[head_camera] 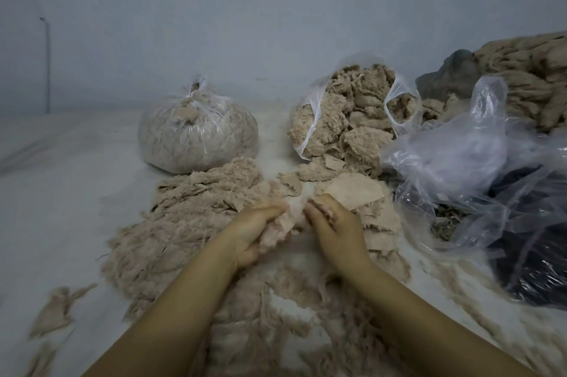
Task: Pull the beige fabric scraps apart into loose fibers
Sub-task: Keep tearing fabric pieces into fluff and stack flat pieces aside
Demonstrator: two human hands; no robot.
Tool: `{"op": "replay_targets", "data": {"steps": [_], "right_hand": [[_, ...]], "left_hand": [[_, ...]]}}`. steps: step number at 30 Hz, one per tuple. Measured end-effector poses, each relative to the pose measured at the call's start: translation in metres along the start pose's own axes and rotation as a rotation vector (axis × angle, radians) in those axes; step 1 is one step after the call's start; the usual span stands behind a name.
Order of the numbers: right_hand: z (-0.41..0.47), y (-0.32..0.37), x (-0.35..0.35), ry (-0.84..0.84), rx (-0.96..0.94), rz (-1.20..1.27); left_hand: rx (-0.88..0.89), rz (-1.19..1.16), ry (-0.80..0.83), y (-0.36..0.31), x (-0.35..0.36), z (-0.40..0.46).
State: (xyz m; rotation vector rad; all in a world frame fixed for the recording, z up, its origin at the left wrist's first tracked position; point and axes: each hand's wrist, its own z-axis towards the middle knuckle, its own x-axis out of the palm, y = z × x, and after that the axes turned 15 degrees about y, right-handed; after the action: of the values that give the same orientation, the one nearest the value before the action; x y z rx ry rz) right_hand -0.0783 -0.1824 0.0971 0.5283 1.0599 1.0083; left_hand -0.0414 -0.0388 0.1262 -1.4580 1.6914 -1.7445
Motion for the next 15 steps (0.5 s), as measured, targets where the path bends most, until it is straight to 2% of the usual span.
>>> {"op": "replay_targets", "data": {"steps": [2, 4, 6, 7, 9, 11, 13, 15], "right_hand": [[0.005, 0.004, 0.000, 0.037, 0.165, 0.316], [0.009, 0.004, 0.002, 0.020, 0.298, 0.519], [0.014, 0.003, 0.003, 0.000, 0.389, 0.572], [0.015, 0.002, 0.003, -0.002, 0.410, 0.588], [0.015, -0.001, 0.002, 0.016, 0.423, 0.629], [0.014, -0.005, 0.000, 0.041, 0.457, 0.643], [0.012, -0.006, -0.002, 0.046, 0.484, 0.663], [0.012, -0.005, -0.001, 0.035, 0.485, 0.652]], "left_hand": [[-0.025, 0.038, -0.039, 0.006, -0.008, 0.000], [0.007, 0.212, -0.024, 0.011, -0.009, -0.001], [0.076, 0.227, 0.084, 0.020, -0.004, -0.001], [0.097, 0.220, 0.080, 0.024, -0.002, 0.001], [0.138, 0.201, -0.066, 0.029, -0.002, 0.006], [0.184, 0.083, -0.194, 0.026, -0.004, 0.010], [0.190, 0.007, -0.213, 0.022, -0.008, 0.011], [0.197, -0.042, -0.148, 0.019, -0.008, 0.009]]}}
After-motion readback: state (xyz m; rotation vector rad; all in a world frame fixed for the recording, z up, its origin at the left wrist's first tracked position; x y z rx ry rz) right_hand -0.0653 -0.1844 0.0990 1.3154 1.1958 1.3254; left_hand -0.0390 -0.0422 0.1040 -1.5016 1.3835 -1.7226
